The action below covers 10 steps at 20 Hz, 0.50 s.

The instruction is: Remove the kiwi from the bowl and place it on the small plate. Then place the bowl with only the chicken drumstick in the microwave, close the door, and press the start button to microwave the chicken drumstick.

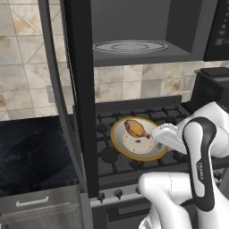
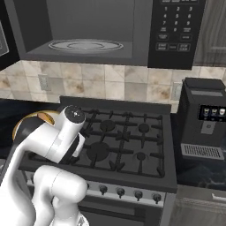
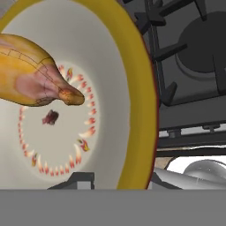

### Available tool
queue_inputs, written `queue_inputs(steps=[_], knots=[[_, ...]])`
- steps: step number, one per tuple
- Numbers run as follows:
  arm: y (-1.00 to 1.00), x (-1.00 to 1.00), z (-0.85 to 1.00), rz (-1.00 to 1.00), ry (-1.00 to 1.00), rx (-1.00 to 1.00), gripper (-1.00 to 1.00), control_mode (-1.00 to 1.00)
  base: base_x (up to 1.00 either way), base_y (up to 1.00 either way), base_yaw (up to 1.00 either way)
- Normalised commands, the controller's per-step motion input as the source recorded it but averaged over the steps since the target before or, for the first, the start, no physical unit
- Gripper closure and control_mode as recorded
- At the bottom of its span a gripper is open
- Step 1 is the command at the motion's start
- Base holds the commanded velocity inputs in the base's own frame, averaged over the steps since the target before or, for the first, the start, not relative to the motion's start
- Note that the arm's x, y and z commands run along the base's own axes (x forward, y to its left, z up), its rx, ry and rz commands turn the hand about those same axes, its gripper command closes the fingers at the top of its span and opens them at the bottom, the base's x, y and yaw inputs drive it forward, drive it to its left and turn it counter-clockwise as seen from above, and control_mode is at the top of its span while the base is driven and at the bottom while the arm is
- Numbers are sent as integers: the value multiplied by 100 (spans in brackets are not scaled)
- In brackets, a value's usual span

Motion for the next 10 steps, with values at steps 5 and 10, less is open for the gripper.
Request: queue_inputs(steps=[5,10], knots=[[0,0,0,0,0,0,100,100,9,0,0],[0,11,21,-1,-2,2,100,-100,0,0,0]])
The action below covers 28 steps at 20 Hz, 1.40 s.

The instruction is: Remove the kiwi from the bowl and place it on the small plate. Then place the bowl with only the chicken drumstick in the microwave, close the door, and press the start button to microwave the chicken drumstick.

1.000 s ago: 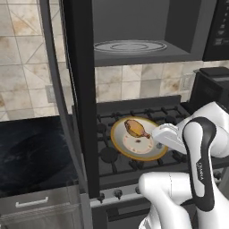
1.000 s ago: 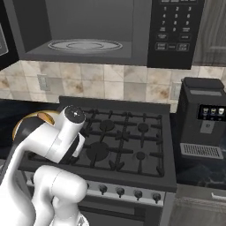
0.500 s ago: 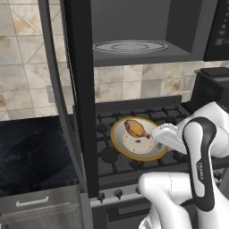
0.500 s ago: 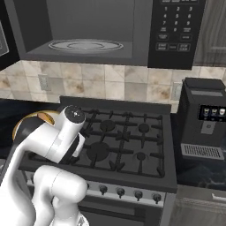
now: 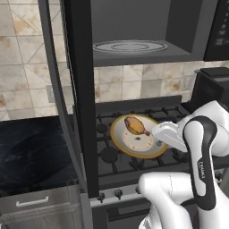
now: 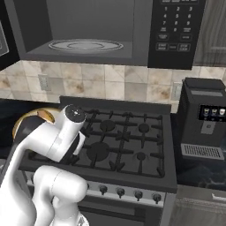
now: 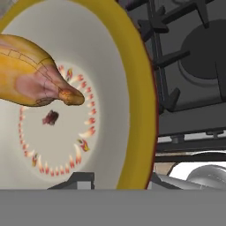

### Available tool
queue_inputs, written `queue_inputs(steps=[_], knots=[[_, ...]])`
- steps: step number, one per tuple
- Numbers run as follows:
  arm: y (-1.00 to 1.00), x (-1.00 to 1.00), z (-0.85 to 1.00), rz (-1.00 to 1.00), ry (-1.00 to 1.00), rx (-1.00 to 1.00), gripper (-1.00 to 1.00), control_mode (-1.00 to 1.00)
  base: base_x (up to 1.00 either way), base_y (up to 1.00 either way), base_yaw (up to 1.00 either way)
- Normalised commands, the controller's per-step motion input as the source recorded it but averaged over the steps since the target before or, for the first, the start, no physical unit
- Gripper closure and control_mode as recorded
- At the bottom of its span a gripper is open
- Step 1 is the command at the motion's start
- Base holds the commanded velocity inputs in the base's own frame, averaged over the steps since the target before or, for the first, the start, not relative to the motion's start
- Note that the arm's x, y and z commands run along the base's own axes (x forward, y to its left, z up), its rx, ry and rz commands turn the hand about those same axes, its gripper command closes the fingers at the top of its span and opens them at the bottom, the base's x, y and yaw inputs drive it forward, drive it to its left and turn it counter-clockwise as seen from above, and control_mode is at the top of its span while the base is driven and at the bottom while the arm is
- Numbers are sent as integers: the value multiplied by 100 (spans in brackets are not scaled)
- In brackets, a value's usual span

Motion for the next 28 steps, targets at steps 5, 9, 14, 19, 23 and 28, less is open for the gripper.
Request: queue_inputs(steps=[5,9,14,19,23,28], knots=[[-5,0,86,-15,-11,0,100,-100,0,0,0],[-19,5,99,-22,-9,0,100,-100,0,0,0],[-9,3,86,-25,-10,0,100,-100,0,0,0],[0,7,38,-30,-21,0,100,-100,0,0,0],[0,11,54,-23,-20,8,100,-100,0,0,0],[0,17,78,-20,-15,16,100,-100,0,0,0]])
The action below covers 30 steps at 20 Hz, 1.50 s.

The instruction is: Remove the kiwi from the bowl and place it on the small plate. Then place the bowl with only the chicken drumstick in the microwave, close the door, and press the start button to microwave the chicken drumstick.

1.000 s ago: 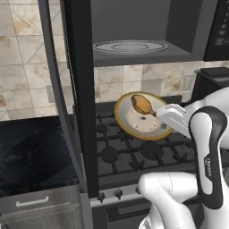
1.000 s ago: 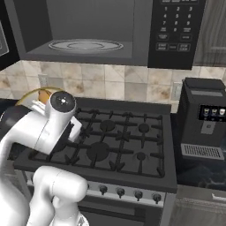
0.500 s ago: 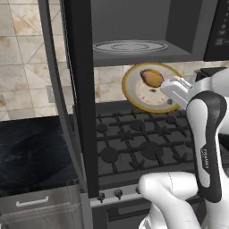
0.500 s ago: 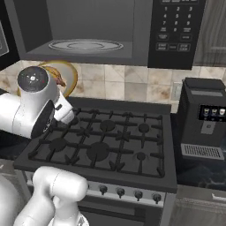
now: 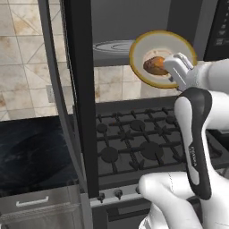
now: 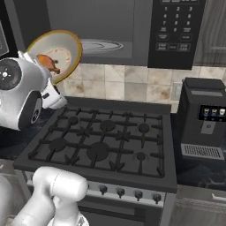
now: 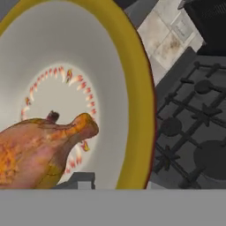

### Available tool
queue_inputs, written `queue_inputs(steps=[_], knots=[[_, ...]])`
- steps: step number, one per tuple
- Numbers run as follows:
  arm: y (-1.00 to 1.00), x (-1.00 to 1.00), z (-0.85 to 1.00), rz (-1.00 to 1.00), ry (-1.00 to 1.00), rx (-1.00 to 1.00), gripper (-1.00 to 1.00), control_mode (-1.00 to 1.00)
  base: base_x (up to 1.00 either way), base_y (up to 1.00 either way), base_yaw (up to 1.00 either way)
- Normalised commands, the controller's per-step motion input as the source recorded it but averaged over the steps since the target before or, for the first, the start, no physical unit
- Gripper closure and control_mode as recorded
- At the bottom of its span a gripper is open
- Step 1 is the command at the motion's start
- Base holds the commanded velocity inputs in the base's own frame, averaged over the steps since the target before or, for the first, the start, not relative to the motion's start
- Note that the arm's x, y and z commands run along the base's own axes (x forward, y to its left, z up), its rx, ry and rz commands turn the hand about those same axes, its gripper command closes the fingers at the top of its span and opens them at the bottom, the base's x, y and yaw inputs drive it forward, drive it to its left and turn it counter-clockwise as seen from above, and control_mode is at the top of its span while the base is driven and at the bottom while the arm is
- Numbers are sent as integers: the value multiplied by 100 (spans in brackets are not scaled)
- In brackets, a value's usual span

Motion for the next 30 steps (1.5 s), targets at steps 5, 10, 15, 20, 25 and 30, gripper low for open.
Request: queue_inputs(steps=[5,10,15,20,25,30], knots=[[0,9,73,-15,2,14,100,-100,0,0,0],[0,0,72,-6,22,6,100,-100,0,0,0],[0,17,45,0,20,10,100,-100,0,0,0],[0,42,-3,1,3,11,100,-100,0,0,0],[0,50,-32,3,-6,2,100,-100,0,0,0],[0,51,-44,2,-9,1,100,-100,0,0,0]])
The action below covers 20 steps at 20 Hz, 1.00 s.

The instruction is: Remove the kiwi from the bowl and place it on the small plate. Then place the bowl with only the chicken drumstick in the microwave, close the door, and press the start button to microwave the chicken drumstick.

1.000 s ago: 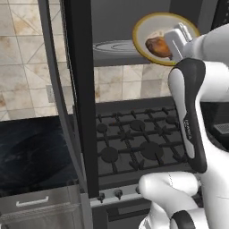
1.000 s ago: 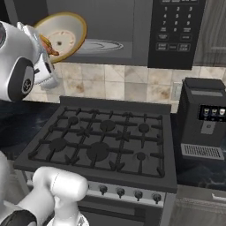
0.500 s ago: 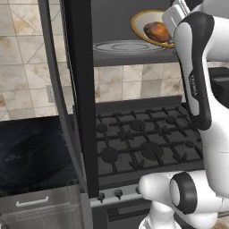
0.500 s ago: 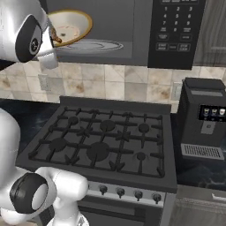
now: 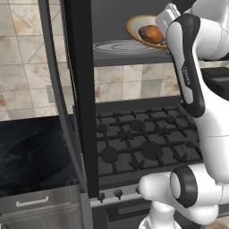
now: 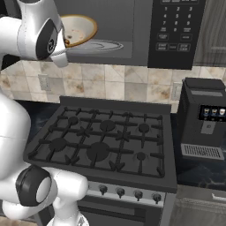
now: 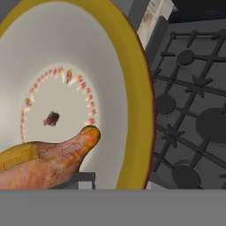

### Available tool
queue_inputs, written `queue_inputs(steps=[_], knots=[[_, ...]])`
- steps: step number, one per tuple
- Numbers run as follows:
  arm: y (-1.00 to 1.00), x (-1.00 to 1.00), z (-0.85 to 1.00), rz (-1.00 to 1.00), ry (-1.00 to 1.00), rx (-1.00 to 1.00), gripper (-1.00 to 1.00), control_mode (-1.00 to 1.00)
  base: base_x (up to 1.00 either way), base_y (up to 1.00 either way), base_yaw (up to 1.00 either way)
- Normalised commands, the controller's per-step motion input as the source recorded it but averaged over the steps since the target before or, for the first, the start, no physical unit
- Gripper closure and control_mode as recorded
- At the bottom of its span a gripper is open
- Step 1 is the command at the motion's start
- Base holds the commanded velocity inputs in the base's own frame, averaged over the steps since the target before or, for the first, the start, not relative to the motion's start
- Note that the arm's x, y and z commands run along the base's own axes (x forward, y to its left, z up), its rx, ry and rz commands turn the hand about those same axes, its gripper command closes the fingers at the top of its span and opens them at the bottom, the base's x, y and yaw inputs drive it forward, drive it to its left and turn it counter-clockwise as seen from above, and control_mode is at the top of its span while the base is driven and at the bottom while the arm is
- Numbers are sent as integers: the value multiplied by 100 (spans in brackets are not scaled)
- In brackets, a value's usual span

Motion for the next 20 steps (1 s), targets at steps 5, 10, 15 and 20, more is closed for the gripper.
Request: queue_inputs(steps=[5,10,15,20], knots=[[0,60,-41,0,-3,0,100,-100,0,0,0],[-1,62,-15,2,0,2,100,-100,0,0,0],[0,72,-1,5,0,2,100,-100,0,0,0],[0,69,0,11,0,1,100,-100,0,0,0]])
